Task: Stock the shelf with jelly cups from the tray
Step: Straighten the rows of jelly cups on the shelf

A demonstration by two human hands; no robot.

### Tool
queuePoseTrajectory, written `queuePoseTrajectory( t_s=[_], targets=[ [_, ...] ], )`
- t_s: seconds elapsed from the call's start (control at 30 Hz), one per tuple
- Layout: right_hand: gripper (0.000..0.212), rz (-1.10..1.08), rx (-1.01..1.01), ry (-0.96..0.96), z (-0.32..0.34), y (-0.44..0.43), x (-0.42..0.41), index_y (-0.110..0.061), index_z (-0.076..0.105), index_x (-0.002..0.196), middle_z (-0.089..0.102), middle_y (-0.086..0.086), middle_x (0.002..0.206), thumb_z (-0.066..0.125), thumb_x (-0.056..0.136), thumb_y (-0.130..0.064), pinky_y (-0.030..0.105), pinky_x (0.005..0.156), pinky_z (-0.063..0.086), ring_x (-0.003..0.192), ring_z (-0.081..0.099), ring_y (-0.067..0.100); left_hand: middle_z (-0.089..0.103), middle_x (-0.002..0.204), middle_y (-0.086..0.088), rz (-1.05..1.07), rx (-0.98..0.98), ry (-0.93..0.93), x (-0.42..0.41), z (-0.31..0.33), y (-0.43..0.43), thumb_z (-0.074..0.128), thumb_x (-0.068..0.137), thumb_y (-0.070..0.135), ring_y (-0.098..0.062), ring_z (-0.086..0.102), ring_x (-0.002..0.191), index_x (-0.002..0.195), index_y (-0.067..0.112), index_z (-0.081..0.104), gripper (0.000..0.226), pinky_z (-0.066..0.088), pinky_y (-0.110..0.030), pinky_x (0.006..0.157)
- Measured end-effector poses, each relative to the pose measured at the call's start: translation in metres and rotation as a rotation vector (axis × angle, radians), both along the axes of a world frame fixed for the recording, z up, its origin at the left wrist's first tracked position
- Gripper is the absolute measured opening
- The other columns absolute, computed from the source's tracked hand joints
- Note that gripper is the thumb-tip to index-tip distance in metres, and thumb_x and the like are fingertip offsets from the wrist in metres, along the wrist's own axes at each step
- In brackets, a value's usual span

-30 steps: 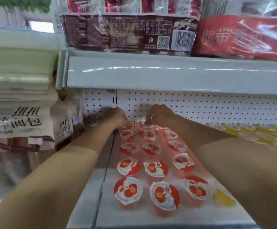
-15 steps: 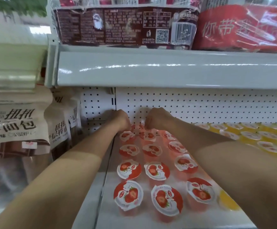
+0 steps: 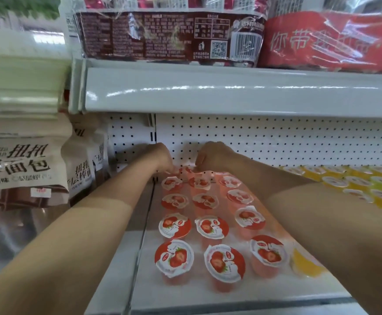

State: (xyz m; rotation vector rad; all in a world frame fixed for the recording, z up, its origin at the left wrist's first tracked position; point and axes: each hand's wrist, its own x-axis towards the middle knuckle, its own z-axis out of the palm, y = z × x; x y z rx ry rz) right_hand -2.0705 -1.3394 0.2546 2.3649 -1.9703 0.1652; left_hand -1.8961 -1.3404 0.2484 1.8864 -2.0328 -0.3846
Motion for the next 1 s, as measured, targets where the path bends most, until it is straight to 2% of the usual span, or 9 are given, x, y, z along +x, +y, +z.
queuePoseTrajectory(
  t_s=[0.07,0.17,0.27,0.43,0.57,0.73,0.9,1.0],
  targets=[
    [0.045,0.016,0.043,-0.004,0.009,0.011,-0.003,-0.016,0.075,0.1,0.071,-0.001,0.104,0.074,0.076,-0.055,0.037,0.086,0.056,0.09,0.066,0.019,0.069,0.109,-0.01,-0.025,0.119,0.0,-0.001,0.007,0.011,0.086,0.072,0.033,-0.026,0.067,0.096,0.11,0.008,0.066,0.049,0.057,-0.039,0.088],
    [0.045,0.033,0.106,0.02,0.016,0.031,-0.004,-0.014,0.075,0.105,0.068,0.004,0.112,0.074,0.079,-0.05,0.036,0.092,0.053,0.102,0.064,0.022,0.067,0.118,-0.012,-0.044,0.219,-0.008,-0.005,0.005,0.021,0.089,0.067,0.033,-0.029,0.067,0.098,0.117,0.006,0.063,0.062,0.056,-0.041,0.091],
    [0.048,0.033,0.165,0.008,0.014,0.045,0.0,-0.015,0.074,0.109,0.068,0.002,0.115,0.076,0.076,-0.05,0.034,0.094,0.051,0.107,0.063,0.021,0.066,0.12,-0.01,-0.055,0.236,0.023,-0.007,-0.003,0.024,0.089,0.067,0.028,-0.028,0.068,0.098,0.117,0.005,0.063,0.061,0.055,-0.041,0.092],
    [0.043,0.025,0.162,0.035,0.002,0.046,0.004,-0.015,0.074,0.109,0.069,0.003,0.112,0.076,0.079,-0.046,0.035,0.094,0.053,0.104,0.064,0.022,0.071,0.095,-0.006,-0.073,0.174,0.078,-0.009,-0.007,0.027,0.087,0.071,0.02,-0.018,0.07,0.083,0.101,0.001,0.068,0.041,0.059,-0.034,0.082],
    [0.04,0.023,0.153,0.081,0.001,0.045,0.003,-0.014,0.072,0.114,0.068,0.005,0.117,0.073,0.084,-0.04,0.034,0.095,0.052,0.106,0.064,0.022,0.069,0.088,-0.006,-0.079,0.154,0.04,-0.01,-0.006,0.029,0.087,0.072,0.022,-0.016,0.066,0.074,0.094,0.003,0.065,0.037,0.057,-0.028,0.072],
    [0.042,0.02,0.158,0.089,0.0,0.045,0.005,-0.013,0.069,0.12,0.066,0.005,0.121,0.072,0.086,-0.038,0.034,0.097,0.05,0.108,0.062,0.023,0.07,0.107,-0.008,-0.095,0.155,0.0,-0.009,-0.004,0.032,0.084,0.075,0.021,-0.014,0.063,0.077,0.115,0.002,0.066,0.049,0.049,-0.021,0.061],
    [0.044,0.034,0.166,0.098,0.003,0.053,0.006,-0.013,0.065,0.126,0.063,0.007,0.127,0.062,0.092,-0.041,0.032,0.099,0.047,0.115,0.059,0.023,0.069,0.113,-0.01,-0.112,0.177,0.017,-0.01,-0.002,0.035,0.082,0.077,0.016,-0.019,0.064,0.09,0.12,0.0,0.063,0.05,0.053,-0.025,0.076],
    [0.041,0.019,0.165,0.06,0.002,0.053,0.004,-0.011,0.068,0.121,0.065,0.009,0.123,0.07,0.088,-0.036,0.032,0.094,0.05,0.111,0.061,0.026,0.069,0.115,-0.012,-0.123,0.202,0.016,-0.01,-0.002,0.033,0.082,0.077,0.014,-0.022,0.066,0.099,0.12,0.0,0.064,0.049,0.055,-0.031,0.091]
  ],
)
